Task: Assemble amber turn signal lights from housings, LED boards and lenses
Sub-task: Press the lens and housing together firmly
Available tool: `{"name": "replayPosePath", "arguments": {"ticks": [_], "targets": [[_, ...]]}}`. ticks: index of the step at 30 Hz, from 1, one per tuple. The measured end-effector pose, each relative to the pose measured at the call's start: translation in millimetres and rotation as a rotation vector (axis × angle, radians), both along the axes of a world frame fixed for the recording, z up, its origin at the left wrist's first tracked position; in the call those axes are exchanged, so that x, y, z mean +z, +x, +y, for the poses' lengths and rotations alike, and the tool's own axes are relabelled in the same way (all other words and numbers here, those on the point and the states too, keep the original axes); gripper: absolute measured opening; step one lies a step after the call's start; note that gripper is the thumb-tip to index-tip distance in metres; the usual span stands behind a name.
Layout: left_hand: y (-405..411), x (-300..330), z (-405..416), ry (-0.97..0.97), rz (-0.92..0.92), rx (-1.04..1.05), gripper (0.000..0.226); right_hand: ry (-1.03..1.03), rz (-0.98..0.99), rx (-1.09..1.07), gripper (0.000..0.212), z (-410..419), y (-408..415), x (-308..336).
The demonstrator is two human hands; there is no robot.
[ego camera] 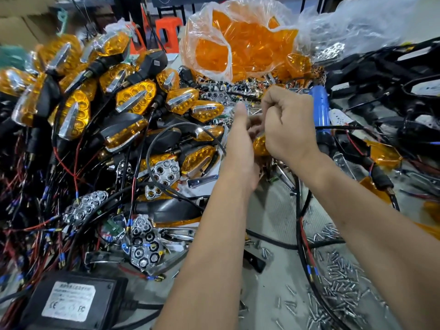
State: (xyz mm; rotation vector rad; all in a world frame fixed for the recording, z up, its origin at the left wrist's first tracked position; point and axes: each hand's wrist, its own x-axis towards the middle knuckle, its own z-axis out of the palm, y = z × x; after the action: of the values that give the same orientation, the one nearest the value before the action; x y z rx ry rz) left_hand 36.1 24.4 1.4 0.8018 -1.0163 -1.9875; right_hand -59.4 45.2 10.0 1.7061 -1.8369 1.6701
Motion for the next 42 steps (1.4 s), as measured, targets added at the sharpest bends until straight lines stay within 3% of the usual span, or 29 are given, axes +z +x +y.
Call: {"name": "replayPosePath", "arguments": {"ticks": [2, 6, 10, 14, 23, 27, 30, 34, 42], "targets": [[1.2, -5.6, -0.4, -0.265, -0.146, 0.012, 0.054, -0.018, -0.016, -0.091, 0.02, -2.2, -9.6, 1.4], [4.3, -13.2, -1.2, -0.525, -0.075, 0.047, 0.031, -0.059, -0.064, -0.174, 0.019, -6.6, -19.9, 7.2], [-0.1, -15.4, 1.5, -0.485, 0.036, 0.098, 0.026, -0.089, -0.109, -0.265, 0.018, -11.1, -20.8, 13.8], [-5.8, -17.2, 1.2, -0.391, 0.012, 0.146, 0.02, -0.069, -0.139, -0.366, 0.019, -11.1, -15.9, 7.4], [-6.5, -17.4, -5.8, -0.251, 0.013, 0.157, 0.019, 0.22, 0.011, -0.495, 0.04, -2.9, -7.4, 2.9], [-7.8, -18.0, -3.7, -0.298, 0.0, 0.171, 0.019, 0.287, -0.015, -0.538, 0.044, -3.2, -9.0, 1.7], [-6.2, -16.8, -0.2, -0.345, 0.008, 0.147, 0.015, 0.202, -0.093, -0.504, 0.048, -2.8, -11.2, 3.6], [-5.1, -21.8, -5.6, -0.492, -0.136, 0.217, 0.016, 0.193, -0.119, -0.459, 0.051, 0.0, -17.5, 5.6], [-7.7, -18.3, -3.9, -0.535, -0.167, 0.222, 0.006, 0.217, -0.132, -0.406, 0.051, 0.7, -21.8, 9.5]]}}
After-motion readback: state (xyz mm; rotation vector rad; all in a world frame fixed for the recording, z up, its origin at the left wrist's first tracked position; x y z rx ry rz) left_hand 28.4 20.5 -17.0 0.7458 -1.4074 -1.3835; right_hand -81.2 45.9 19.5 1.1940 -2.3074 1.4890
